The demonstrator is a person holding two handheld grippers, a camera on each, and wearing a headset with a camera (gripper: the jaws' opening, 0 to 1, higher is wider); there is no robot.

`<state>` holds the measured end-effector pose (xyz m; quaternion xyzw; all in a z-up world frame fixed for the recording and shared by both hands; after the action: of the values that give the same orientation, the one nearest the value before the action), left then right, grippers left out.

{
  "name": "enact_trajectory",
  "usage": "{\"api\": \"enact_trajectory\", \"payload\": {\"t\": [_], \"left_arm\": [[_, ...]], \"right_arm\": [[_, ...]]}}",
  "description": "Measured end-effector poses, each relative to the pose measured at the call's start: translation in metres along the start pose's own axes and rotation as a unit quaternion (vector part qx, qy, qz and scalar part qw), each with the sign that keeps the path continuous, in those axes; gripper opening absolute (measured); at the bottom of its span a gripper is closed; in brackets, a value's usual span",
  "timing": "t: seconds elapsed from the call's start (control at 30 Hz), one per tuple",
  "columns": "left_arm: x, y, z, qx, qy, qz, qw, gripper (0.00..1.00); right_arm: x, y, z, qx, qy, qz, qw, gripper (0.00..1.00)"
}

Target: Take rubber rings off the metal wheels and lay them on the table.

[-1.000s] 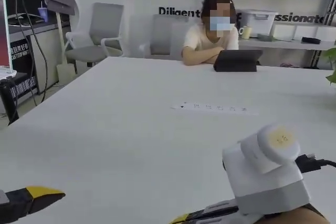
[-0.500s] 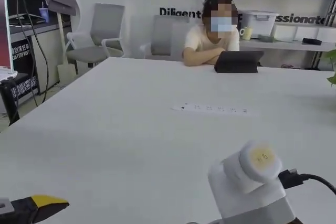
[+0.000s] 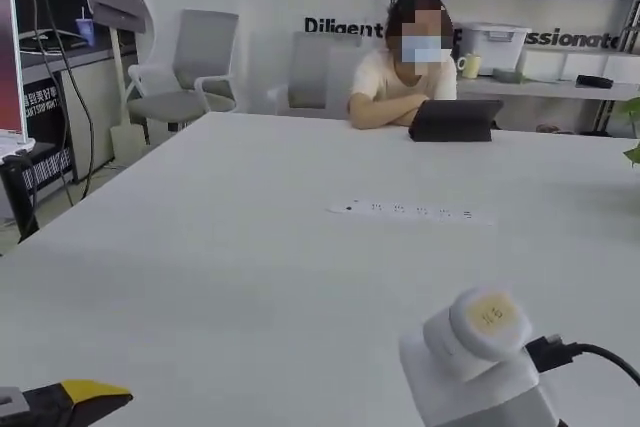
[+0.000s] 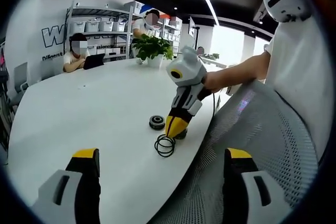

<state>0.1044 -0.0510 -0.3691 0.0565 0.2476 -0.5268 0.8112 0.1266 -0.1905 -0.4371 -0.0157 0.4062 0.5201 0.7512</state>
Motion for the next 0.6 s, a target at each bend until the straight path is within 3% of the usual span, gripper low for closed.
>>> {"api": "enact_trajectory", "payload": {"t": [0.6], "left_arm": [[0.000,0.001,-0.001,-0.003,0.000,0.004,1.0000,0.97]], "right_arm": [[0.000,-0.011,-0.005,-0.011,0.010,-0.034,0.9993,0.01]]}}
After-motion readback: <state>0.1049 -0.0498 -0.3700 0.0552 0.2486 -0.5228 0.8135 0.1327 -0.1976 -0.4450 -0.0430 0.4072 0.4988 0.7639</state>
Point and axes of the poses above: the centre of the closed fingertips' face, and the gripper's own axes: x roughly forward along the fingers, y roughly to its left, z roughly out of its top, the point moved 4 cm from there along -x, roughly backward along the fingers, and after that the axes turned 5 degrees about -x, right-handed, at the moved point
